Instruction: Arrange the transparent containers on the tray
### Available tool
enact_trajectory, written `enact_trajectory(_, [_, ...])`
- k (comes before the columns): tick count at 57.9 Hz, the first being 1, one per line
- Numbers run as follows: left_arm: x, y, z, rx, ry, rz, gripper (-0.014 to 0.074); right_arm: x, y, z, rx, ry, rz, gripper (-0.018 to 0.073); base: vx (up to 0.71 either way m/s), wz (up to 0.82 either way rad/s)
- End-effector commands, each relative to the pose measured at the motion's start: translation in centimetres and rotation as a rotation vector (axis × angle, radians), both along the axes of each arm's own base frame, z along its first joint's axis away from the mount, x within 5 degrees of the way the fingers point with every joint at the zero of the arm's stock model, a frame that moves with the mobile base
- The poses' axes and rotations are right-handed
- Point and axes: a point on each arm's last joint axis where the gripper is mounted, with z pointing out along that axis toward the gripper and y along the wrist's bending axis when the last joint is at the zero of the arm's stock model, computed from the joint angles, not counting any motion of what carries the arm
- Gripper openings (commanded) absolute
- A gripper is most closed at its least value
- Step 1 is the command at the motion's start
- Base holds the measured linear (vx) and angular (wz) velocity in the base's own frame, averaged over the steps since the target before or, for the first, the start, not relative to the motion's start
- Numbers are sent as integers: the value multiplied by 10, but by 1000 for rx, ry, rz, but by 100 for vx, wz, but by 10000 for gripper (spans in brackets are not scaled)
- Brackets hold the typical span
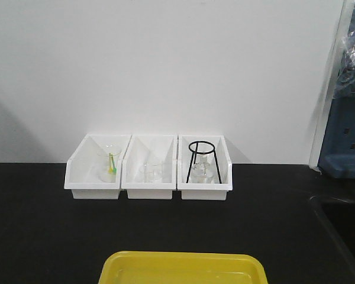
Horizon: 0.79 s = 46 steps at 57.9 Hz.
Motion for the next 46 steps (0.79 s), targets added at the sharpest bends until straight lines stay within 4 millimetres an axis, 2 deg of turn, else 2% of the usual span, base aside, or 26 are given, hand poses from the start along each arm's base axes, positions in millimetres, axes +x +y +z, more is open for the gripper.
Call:
enact_trajectory(1, [0,-1,-4,-18,-57,-5,-6,-10,-4,-10,-22,-120,-41,-13,0,0])
enact_trajectory(10, [0,-1,-4,-18,-57,-5,-6,-27,-3,-52,-35,-163,-42,-13,0,0])
enact_trajectory(17, [0,-1,-4,-18,-55,-5,-6,-28,-3,-74,-21,-133,-43,-13,0,0])
enact_trajectory(26, [0,-1,-5,-18,-53,-5,-6,-28,-4,-81,-20,-33,-52,-13,0,0])
enact_trajectory(46, [0,-1,-5,-18,-52,-5,-6,-28,-4,-81,-19,-31,-52,-13,0,0])
